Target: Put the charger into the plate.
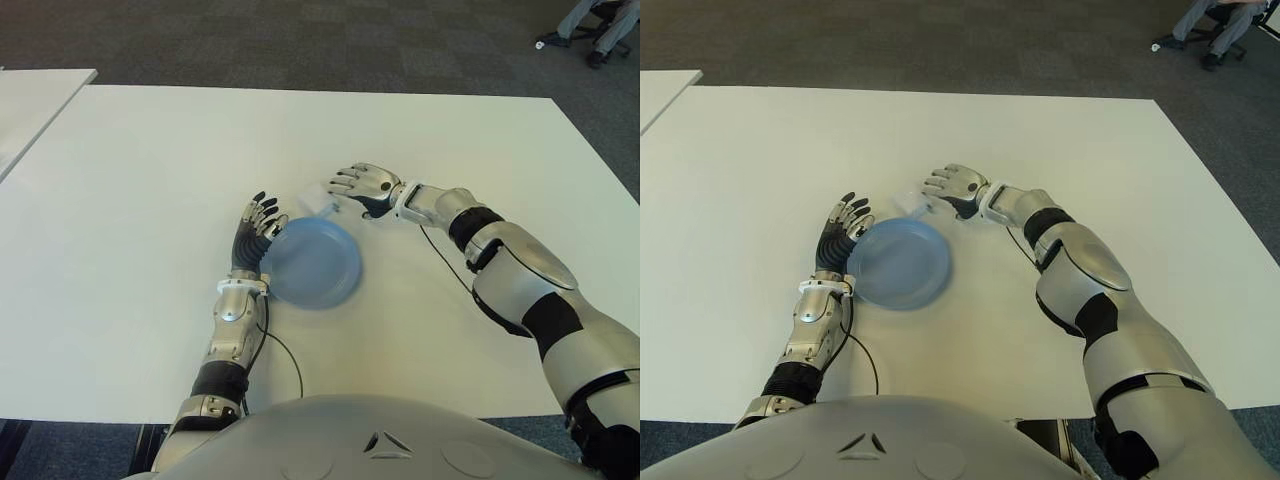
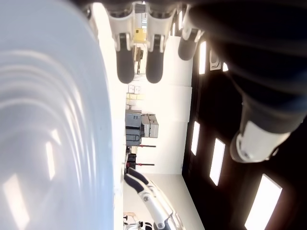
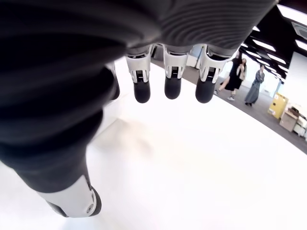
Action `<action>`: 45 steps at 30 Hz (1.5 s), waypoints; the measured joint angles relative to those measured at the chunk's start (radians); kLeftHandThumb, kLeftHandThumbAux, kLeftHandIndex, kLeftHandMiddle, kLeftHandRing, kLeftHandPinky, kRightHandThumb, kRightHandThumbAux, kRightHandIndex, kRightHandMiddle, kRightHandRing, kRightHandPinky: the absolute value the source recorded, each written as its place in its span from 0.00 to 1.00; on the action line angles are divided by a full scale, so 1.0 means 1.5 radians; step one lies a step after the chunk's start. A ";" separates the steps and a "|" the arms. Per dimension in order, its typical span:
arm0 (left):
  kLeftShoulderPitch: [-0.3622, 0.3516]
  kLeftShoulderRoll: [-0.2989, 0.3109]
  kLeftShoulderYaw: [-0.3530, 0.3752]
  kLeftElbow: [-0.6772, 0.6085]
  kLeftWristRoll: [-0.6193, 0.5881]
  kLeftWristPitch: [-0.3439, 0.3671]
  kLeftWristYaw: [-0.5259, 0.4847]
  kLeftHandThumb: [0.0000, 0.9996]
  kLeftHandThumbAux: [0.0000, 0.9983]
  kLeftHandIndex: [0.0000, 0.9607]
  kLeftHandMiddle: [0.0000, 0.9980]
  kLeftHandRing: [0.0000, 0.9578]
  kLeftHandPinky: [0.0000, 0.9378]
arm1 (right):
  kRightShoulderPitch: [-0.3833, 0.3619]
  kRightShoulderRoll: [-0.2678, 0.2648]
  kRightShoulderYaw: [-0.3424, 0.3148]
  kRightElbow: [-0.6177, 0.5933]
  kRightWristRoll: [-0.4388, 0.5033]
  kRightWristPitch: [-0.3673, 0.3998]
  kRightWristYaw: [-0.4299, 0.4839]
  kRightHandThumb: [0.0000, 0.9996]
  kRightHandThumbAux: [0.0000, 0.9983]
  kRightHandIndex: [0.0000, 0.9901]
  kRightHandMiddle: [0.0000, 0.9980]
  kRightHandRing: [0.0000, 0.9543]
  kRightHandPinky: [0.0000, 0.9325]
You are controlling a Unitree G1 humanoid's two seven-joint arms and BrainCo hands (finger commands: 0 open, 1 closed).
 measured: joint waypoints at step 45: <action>-0.013 -0.002 -0.002 0.019 0.013 -0.011 0.020 0.00 0.57 0.11 0.20 0.19 0.19 | -0.023 -0.022 0.070 -0.006 -0.052 0.052 0.037 0.00 0.74 0.00 0.00 0.00 0.00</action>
